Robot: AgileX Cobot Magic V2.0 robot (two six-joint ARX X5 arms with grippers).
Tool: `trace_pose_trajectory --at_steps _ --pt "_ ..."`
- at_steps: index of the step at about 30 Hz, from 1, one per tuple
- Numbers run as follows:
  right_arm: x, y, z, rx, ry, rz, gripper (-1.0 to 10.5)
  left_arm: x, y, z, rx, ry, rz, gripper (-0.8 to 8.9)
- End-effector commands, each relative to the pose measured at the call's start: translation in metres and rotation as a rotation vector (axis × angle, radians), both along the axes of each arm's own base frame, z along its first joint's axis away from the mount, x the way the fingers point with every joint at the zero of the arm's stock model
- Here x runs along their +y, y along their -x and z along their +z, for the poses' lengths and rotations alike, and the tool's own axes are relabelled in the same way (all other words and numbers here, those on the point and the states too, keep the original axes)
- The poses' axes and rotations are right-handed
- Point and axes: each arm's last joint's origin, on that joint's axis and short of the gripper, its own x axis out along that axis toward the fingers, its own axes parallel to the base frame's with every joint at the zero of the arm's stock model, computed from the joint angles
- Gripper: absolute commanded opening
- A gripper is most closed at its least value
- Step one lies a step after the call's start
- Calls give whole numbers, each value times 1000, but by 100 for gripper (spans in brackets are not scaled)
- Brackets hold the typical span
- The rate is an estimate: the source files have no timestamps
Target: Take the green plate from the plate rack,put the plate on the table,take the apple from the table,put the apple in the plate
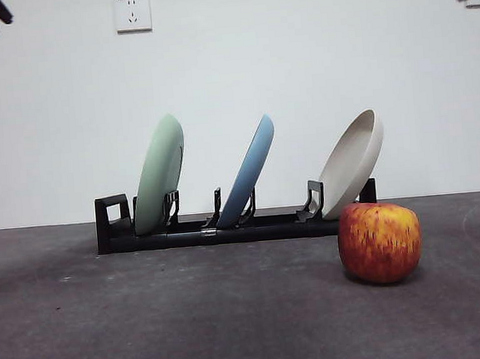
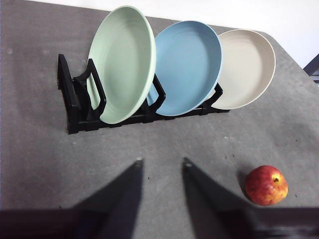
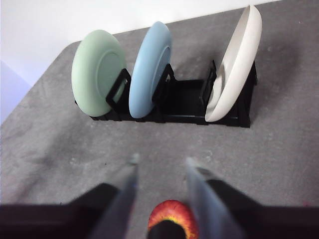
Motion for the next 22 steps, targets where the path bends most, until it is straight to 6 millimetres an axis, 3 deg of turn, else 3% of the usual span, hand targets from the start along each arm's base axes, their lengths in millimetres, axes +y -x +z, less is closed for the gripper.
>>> trace_pose_trajectory --at_steps 1,7,16,22 --pt "0 -1 1 -5 7 7 350 -1 -9 2 -1 -9 -18 369" --pt "0 -1 1 0 5 6 347 -7 -43 13 25 11 -75 369" --pt "0 1 -3 46 2 4 347 -33 -126 32 60 9 -144 369" --pt "0 2 -5 65 3 4 347 -55 -182 33 61 12 -191 368"
